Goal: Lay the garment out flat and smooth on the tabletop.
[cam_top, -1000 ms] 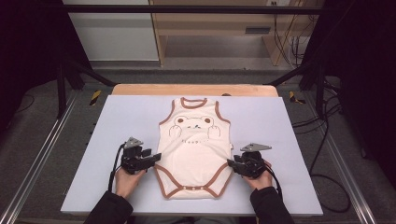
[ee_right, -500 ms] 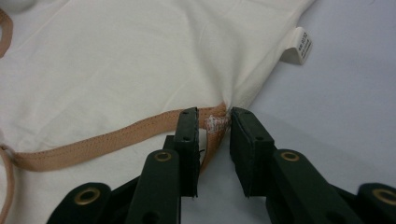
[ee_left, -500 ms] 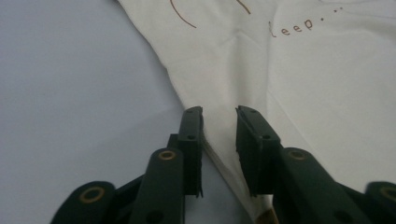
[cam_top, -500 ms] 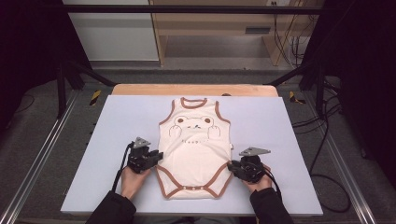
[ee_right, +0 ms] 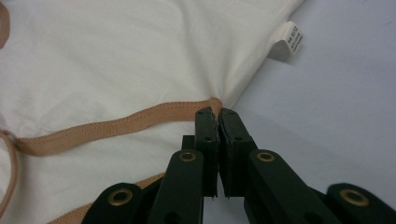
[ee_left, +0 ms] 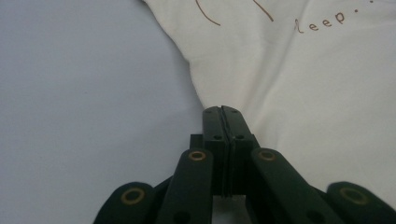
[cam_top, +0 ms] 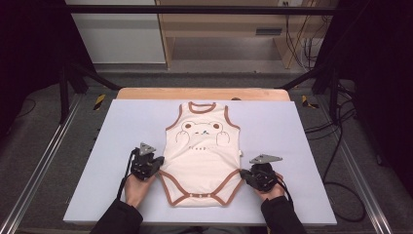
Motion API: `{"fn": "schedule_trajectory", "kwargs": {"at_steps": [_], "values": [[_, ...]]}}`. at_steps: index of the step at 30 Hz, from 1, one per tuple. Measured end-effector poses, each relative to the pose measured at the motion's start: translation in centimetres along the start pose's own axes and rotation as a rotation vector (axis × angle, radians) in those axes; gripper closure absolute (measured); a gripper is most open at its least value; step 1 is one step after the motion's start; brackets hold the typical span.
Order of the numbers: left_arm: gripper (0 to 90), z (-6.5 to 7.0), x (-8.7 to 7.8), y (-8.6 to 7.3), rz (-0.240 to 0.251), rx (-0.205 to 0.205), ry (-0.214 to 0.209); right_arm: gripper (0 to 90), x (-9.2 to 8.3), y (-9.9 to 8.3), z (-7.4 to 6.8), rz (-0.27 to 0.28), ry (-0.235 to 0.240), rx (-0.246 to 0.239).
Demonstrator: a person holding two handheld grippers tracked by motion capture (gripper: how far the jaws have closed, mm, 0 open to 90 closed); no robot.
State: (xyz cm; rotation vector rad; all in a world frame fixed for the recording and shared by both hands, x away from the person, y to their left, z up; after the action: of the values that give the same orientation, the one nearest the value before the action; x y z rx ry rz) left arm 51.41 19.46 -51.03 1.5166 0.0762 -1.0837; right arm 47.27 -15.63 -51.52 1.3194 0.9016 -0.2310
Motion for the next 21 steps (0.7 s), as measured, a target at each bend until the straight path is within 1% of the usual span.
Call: {"fn": "schedule_trajectory", "kwargs": {"at_steps": [4,6,9,10,11,12,13,14,15,16,17,18,19,21], "values": [[89.1,0.1,-0.2,-0.1,0.009,-0.004,0.000,87.4,-0.2,-0.1,0.1,-0.002,-0.012,-0.003],[88.9,0.2,-0.2,-0.2,0.010,-0.003,0.000,87.2,-0.1,-0.1,0.2,-0.006,-0.034,-0.014],[88.3,0.3,-0.2,-0.1,0.016,0.005,-0.003,86.2,0.2,-0.2,0.3,-0.007,-0.033,-0.019],[87.2,0.3,-0.4,-0.1,0.023,0.010,-0.004,84.8,0.2,-0.1,0.3,-0.003,-0.034,-0.021],[85.0,0.4,-0.6,0.0,0.032,0.010,-0.010,82.5,0.1,-0.1,0.3,0.007,-0.023,-0.022],[82.3,0.5,-0.9,0.1,0.044,0.008,-0.023,79.5,0.0,0.0,0.3,0.016,-0.016,-0.020],[73.6,0.5,-1.2,0.2,0.061,0.006,-0.037,71.2,-0.5,0.2,0.4,0.056,0.007,-0.013],[73.6,0.6,-1.6,0.3,0.082,0.005,-0.057,71.2,-0.5,0.2,0.4,0.056,0.007,-0.013],[70.1,0.7,-2.0,0.4,0.101,0.007,-0.079,66.3,-0.7,0.4,0.5,0.078,0.022,-0.007],[58.4,0.8,-2.6,0.5,0.128,0.010,-0.107,51.7,-1.3,0.9,0.8,0.135,0.042,0.006],[58.4,0.8,-3.0,0.5,0.140,0.015,-0.132,51.7,-1.3,0.9,0.8,0.135,0.042,0.006],[53.6,0.9,-3.6,0.6,0.170,0.012,-0.167,46.7,-1.6,1.1,1.0,0.155,0.044,0.008],[48.4,0.9,-4.1,0.6,0.196,0.016,-0.190,38.8,-2.0,1.4,1.3,0.183,0.055,0.015],[39.4,0.8,-4.9,0.7,0.235,0.024,-0.227,27.3,-2.5,1.7,1.8,0.231,0.059,0.023]]}}
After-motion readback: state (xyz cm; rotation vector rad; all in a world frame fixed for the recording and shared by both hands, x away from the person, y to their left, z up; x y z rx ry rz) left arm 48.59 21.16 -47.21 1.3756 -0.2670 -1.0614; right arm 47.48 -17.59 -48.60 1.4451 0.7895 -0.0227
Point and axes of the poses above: each handheld gripper's, and its own axes: x roughly forward along the jaws, y roughly out of its top, z roughly to its right, the point moved 4 cm from there along x, roughly forward along the jaws, and after that the axes turned 10 degrees about -y, right-handed, at the moved point
